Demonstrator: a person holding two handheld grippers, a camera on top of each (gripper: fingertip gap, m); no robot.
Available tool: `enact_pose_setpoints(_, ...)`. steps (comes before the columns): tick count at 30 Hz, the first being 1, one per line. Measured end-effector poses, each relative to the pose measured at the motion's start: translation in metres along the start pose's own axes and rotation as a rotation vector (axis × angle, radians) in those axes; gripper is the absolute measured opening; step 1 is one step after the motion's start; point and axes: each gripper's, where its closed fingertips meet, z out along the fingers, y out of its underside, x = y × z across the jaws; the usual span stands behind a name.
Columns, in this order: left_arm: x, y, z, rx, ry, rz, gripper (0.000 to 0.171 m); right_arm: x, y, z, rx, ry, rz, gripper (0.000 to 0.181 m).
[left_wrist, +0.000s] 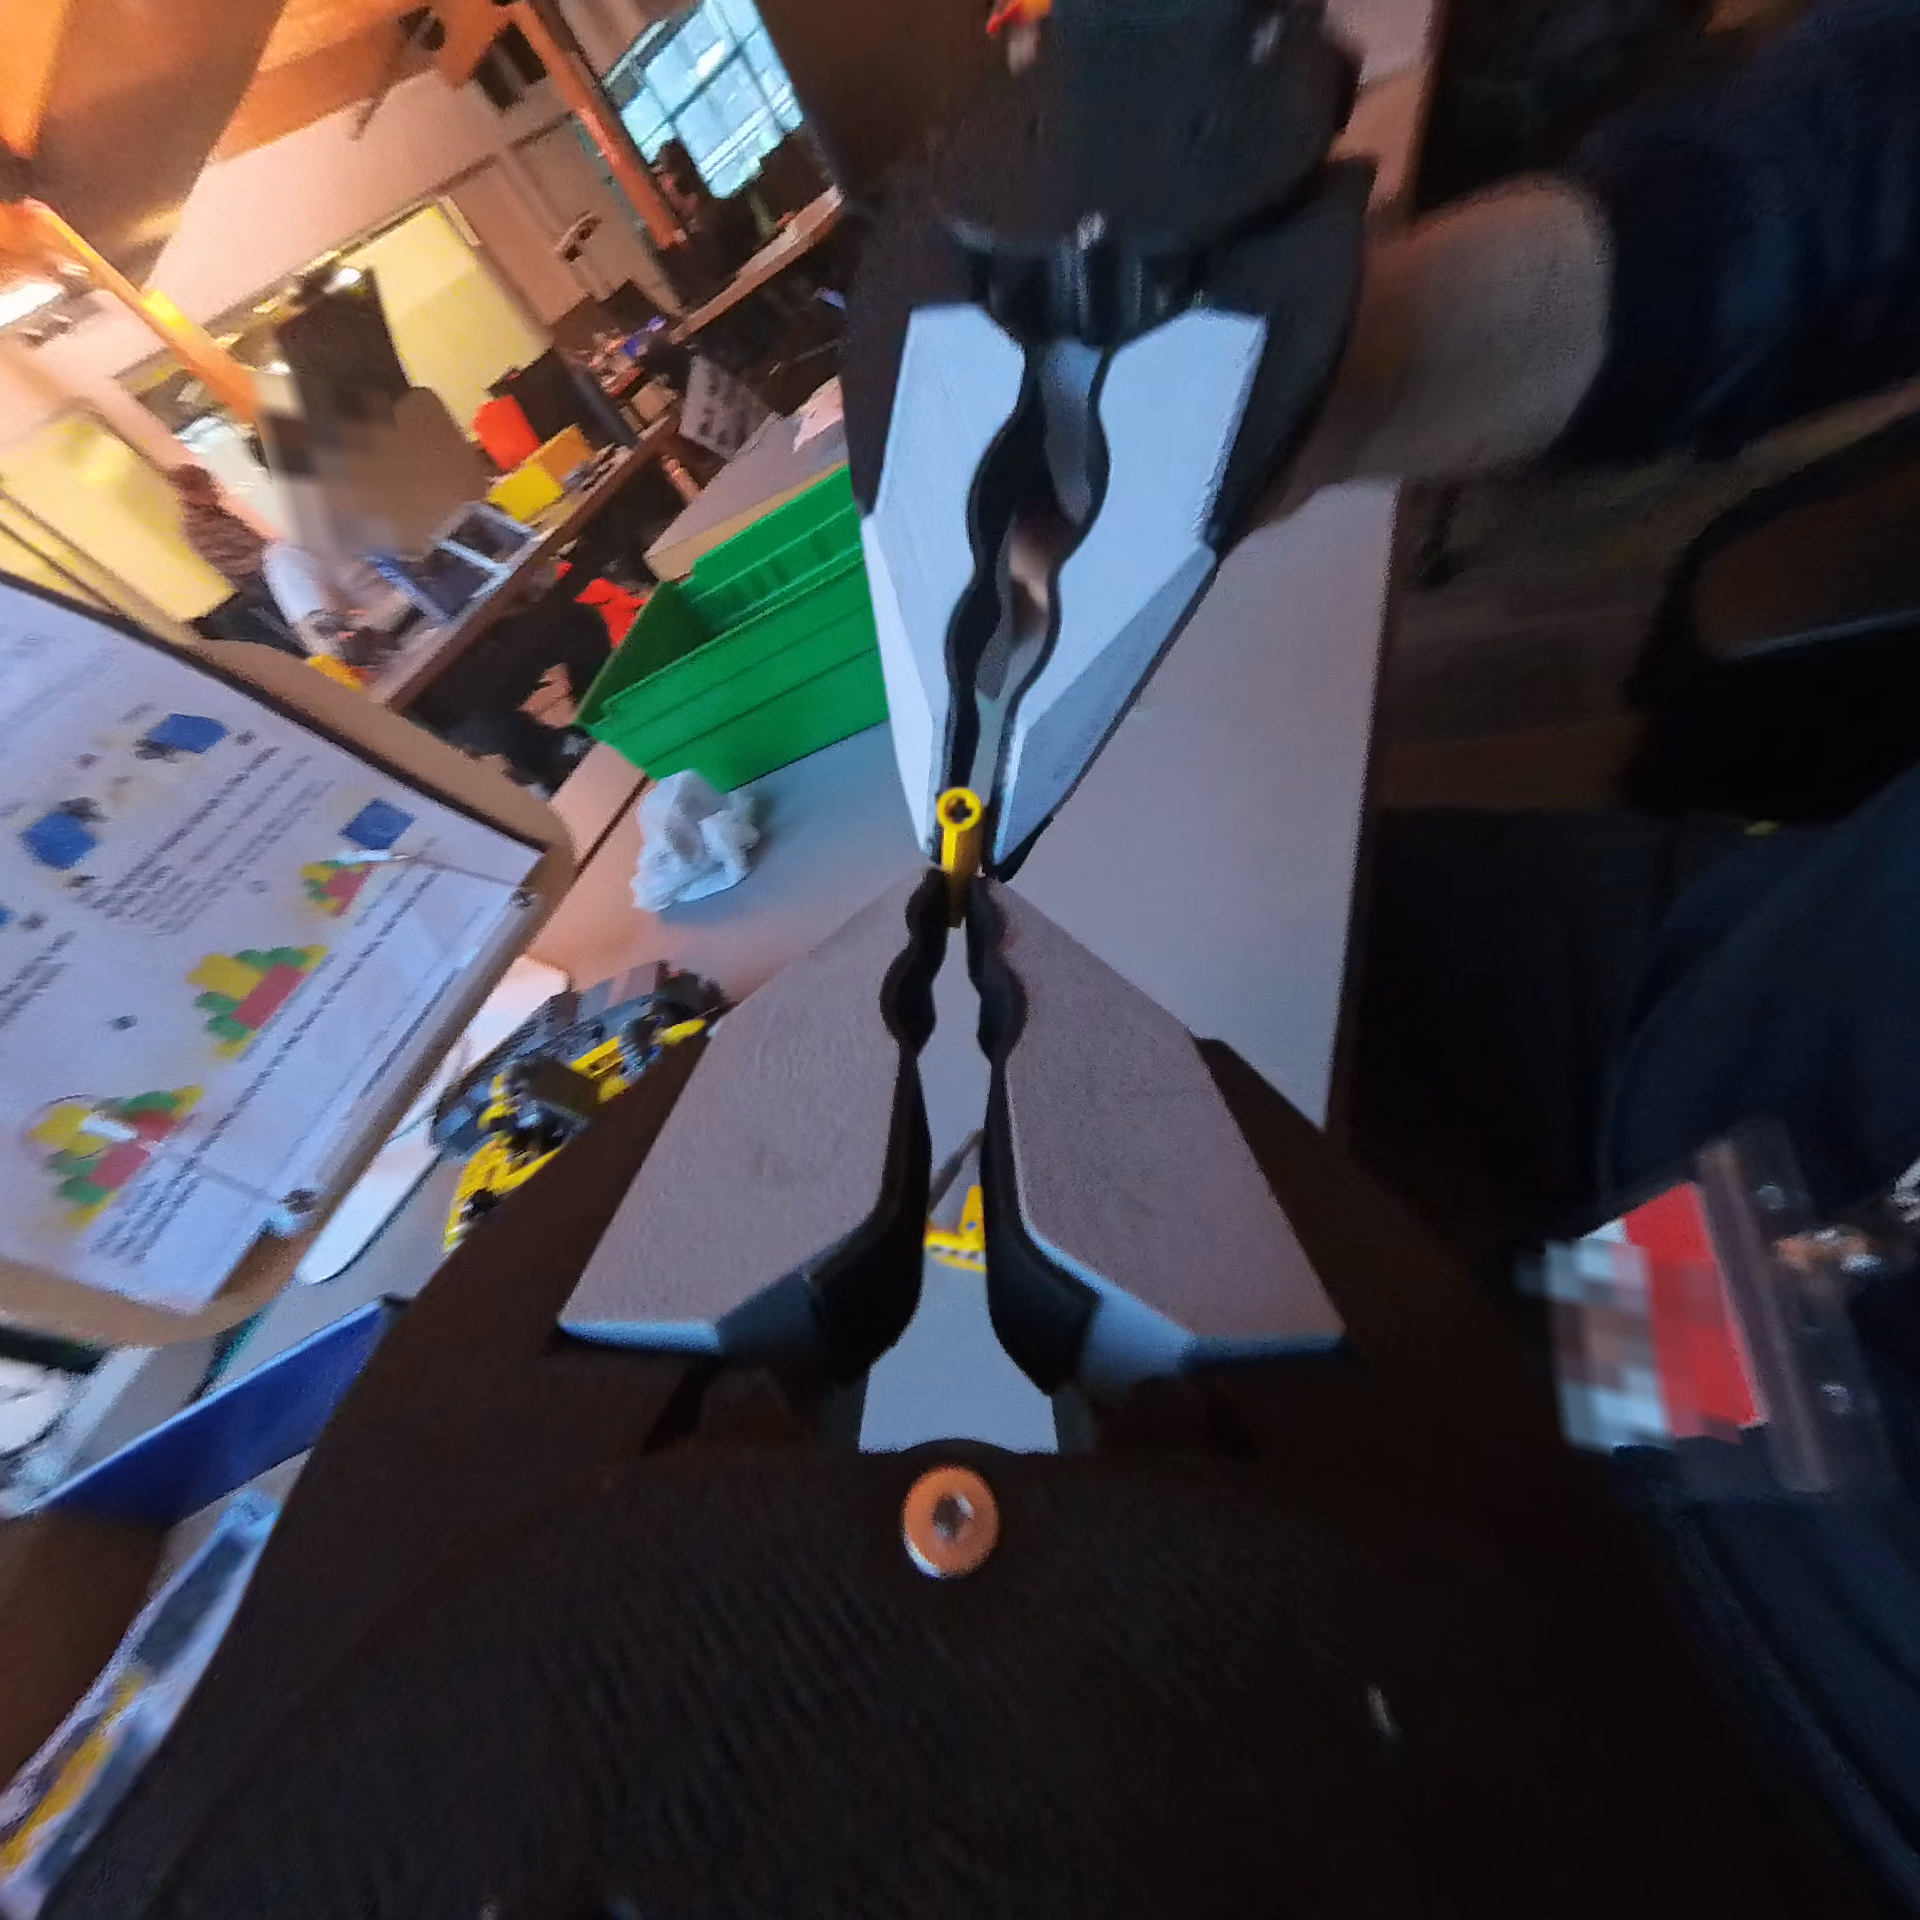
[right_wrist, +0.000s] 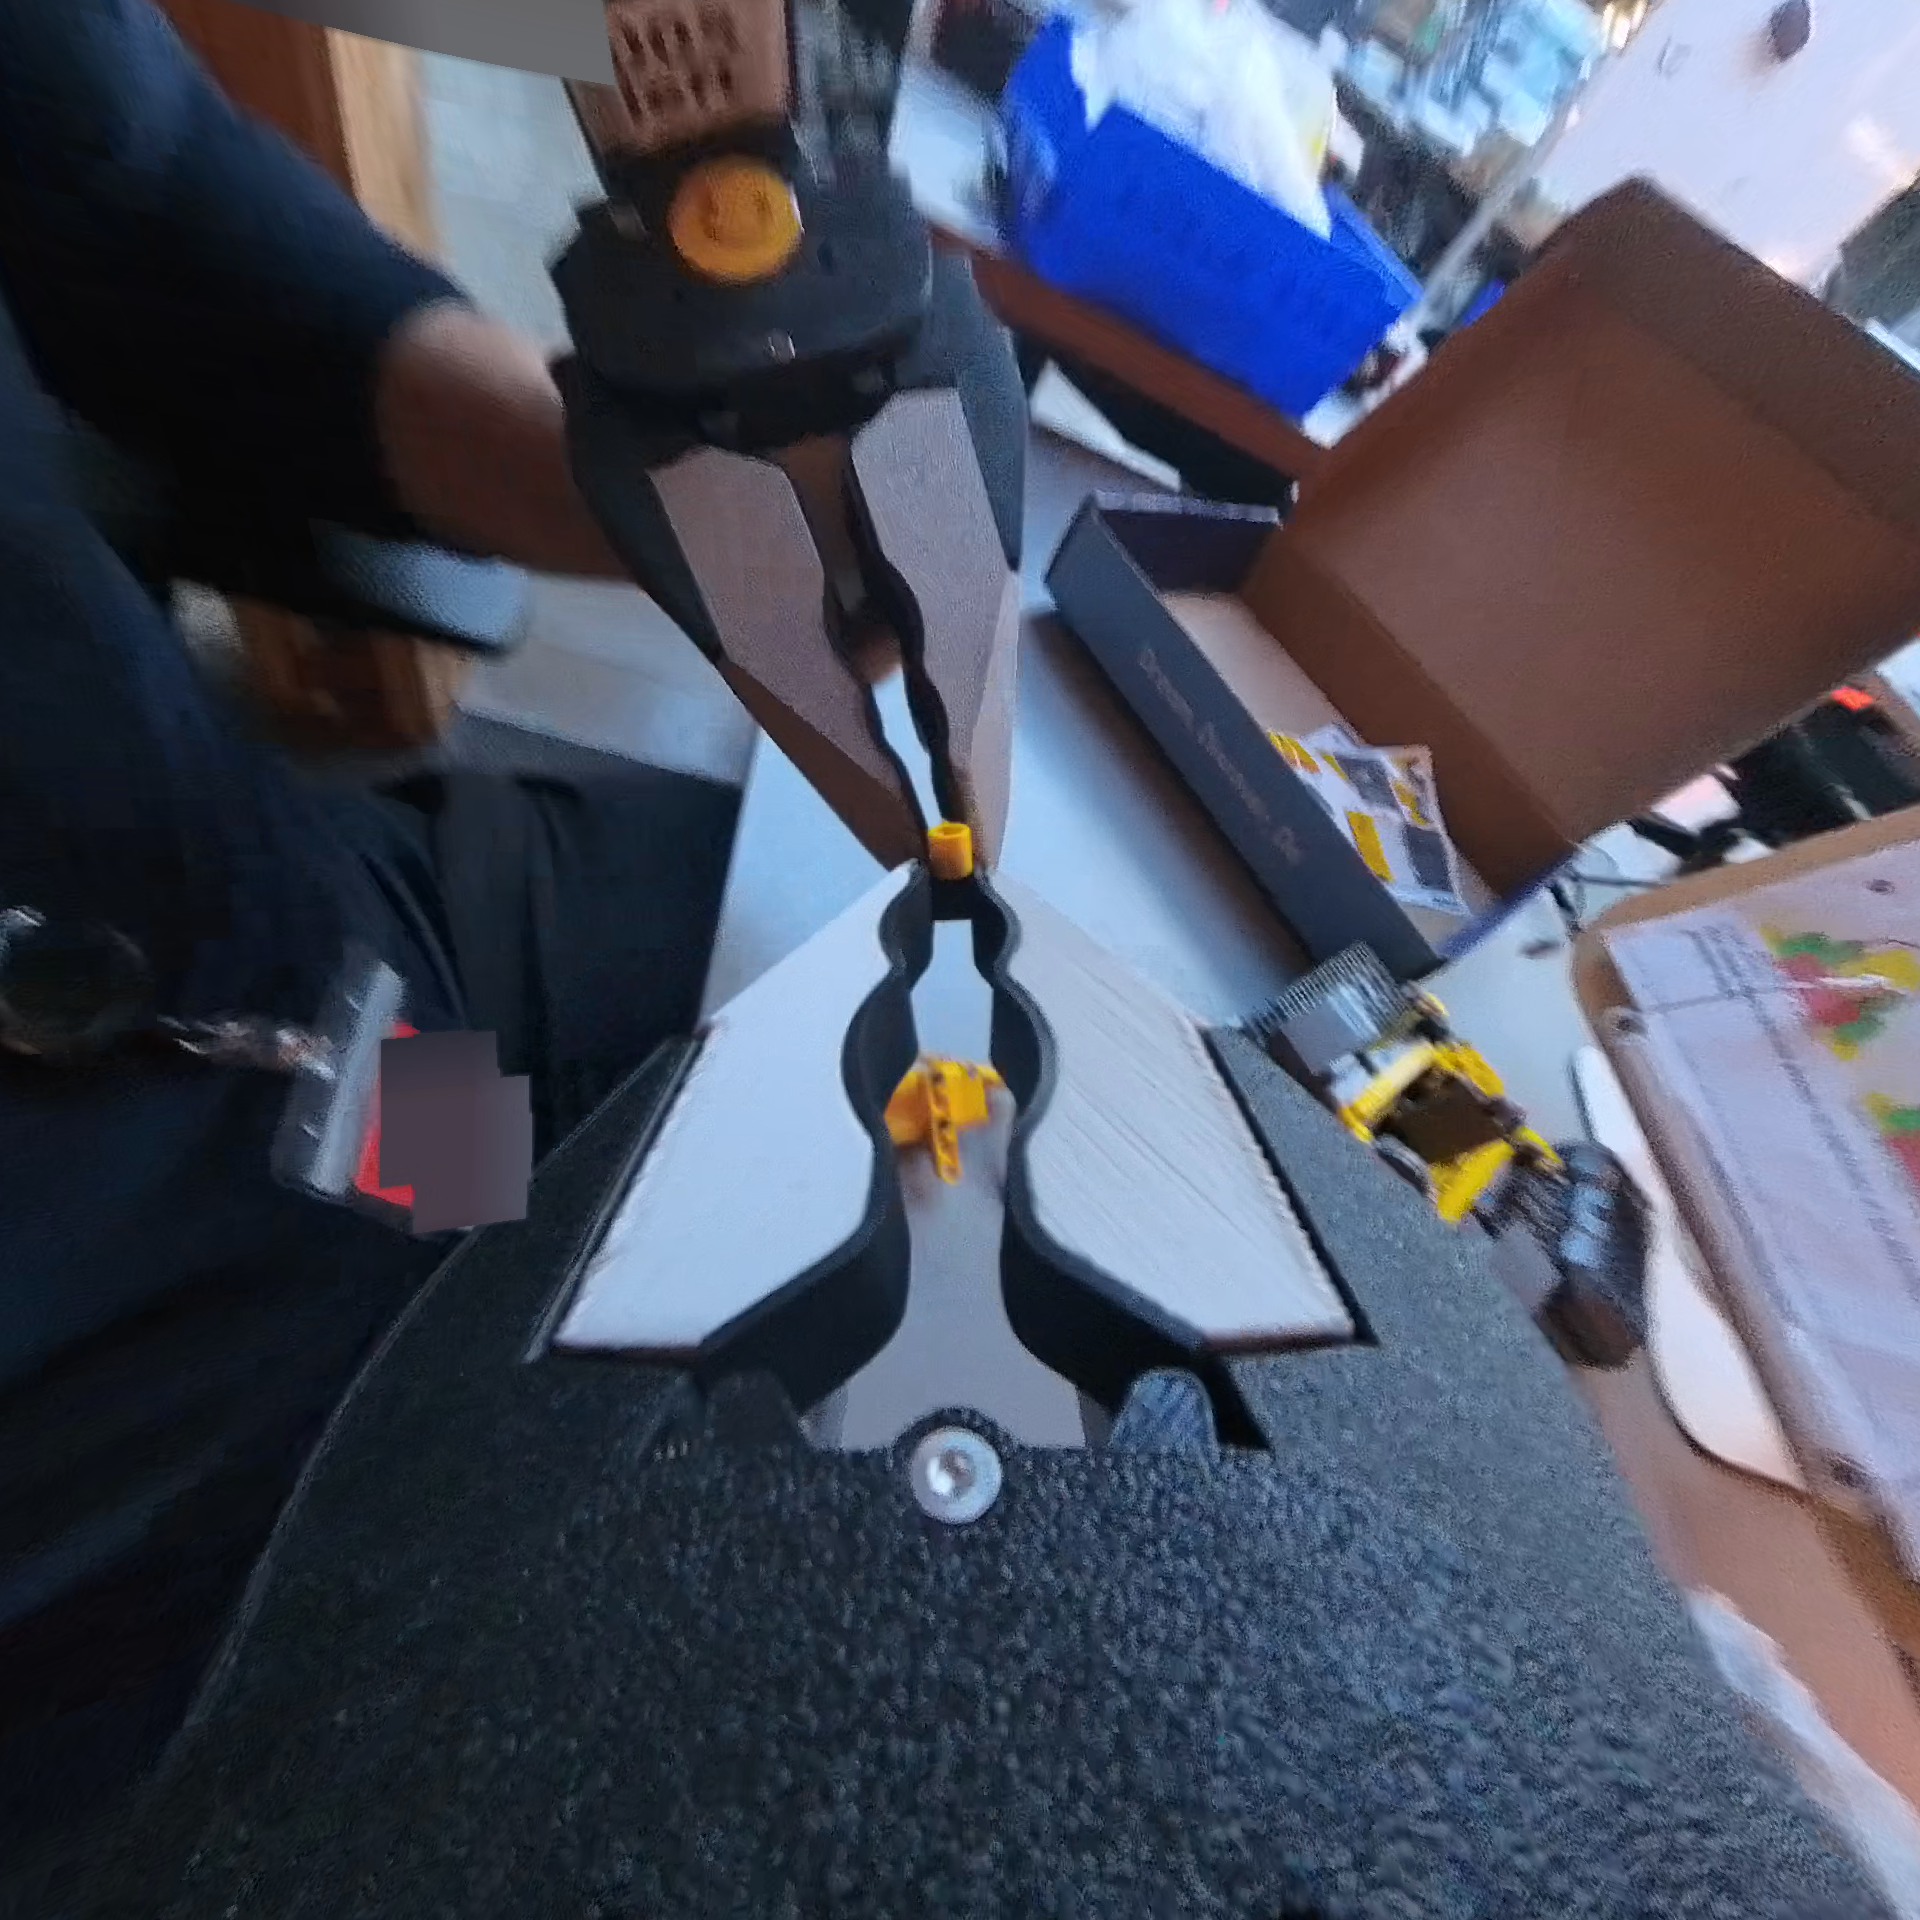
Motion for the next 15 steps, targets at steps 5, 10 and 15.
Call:
enact_pose_setpoints(5,0.003,0.031,0.008,-0.158,-0.112,0.157,0.001,-0.001,0.030,0.014,-0.265,0.102,-0.223,0.005)
enact_pose_setpoints(10,0.003,0.050,0.008,-0.207,-0.155,0.187,0.000,0.000,0.045,0.028,-0.354,0.198,-0.342,0.004)
enact_pose_setpoints(15,-0.001,0.058,0.006,-0.217,-0.181,0.193,0.001,0.004,0.050,0.035,-0.402,0.249,-0.434,0.004)
